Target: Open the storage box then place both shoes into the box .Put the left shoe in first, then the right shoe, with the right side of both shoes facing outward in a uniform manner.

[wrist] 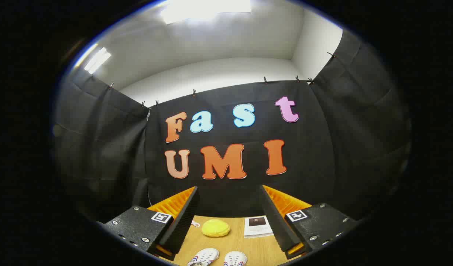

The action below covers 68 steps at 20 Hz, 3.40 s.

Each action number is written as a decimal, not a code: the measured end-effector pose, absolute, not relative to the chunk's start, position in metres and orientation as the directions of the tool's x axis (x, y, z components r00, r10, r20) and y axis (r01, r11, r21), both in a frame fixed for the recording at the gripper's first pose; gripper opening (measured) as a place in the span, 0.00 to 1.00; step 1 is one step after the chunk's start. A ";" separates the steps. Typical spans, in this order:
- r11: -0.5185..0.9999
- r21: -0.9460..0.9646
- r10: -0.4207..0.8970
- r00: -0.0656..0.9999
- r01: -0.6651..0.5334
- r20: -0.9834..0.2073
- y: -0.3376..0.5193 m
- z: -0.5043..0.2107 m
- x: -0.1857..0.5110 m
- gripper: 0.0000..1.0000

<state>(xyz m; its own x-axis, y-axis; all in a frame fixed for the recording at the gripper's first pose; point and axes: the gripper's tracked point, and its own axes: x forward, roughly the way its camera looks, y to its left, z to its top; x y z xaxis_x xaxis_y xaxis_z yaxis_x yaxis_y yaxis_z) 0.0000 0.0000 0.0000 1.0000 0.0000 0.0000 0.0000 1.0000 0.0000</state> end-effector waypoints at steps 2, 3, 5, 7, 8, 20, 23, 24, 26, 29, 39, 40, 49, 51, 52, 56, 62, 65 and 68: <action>1.000 0.004 0.010 1.000 -0.010 -0.004 0.004 -0.002 0.000 0.97; 1.000 0.007 0.017 1.000 -0.017 -0.006 0.005 -0.002 -0.001 0.97; 1.000 0.010 0.026 1.000 -0.026 -0.002 0.008 -0.001 -0.003 0.97; 1.000 0.010 0.027 1.000 -0.027 0.004 0.010 0.000 -0.003 0.97; 1.000 0.009 0.030 1.000 -0.030 0.006 0.011 0.000 -0.004 0.97; 0.998 0.023 0.065 0.998 -0.065 -0.019 0.028 -0.011 -0.002 0.97; 0.995 0.041 0.091 0.995 -0.089 -0.046 0.036 -0.022 0.000 0.97; 0.993 0.052 0.106 0.993 -0.103 -0.056 0.041 -0.027 0.001 0.97; 0.989 0.074 0.136 0.988 -0.131 -0.073 0.050 -0.036 0.004 0.97; 0.976 0.115 0.199 0.973 -0.186 -0.115 0.071 -0.059 0.010 0.97; 0.874 0.351 0.461 0.805 -0.337 -0.374 0.165 -0.175 0.022 0.98; 0.856 0.392 0.489 0.771 -0.336 -0.408 0.174 -0.192 0.023 0.98; 0.665 0.729 0.709 0.443 -0.162 -0.548 0.249 -0.306 0.007 0.97; 0.632 0.767 0.730 0.415 -0.111 -0.543 0.259 -0.323 0.008 0.97; 0.615 0.783 0.741 0.407 -0.092 -0.534 0.263 -0.330 0.009 0.97; 0.566 0.823 0.769 0.390 -0.046 -0.507 0.273 -0.350 0.010 0.97; 0.458 0.886 0.823 0.343 0.067 -0.452 0.290 -0.375 0.000 0.97; 0.403 0.909 0.840 0.353 0.102 -0.412 0.295 -0.378 0.003 0.97; 0.334 0.938 0.858 0.383 0.092 -0.343 0.292 -0.367 0.007 0.95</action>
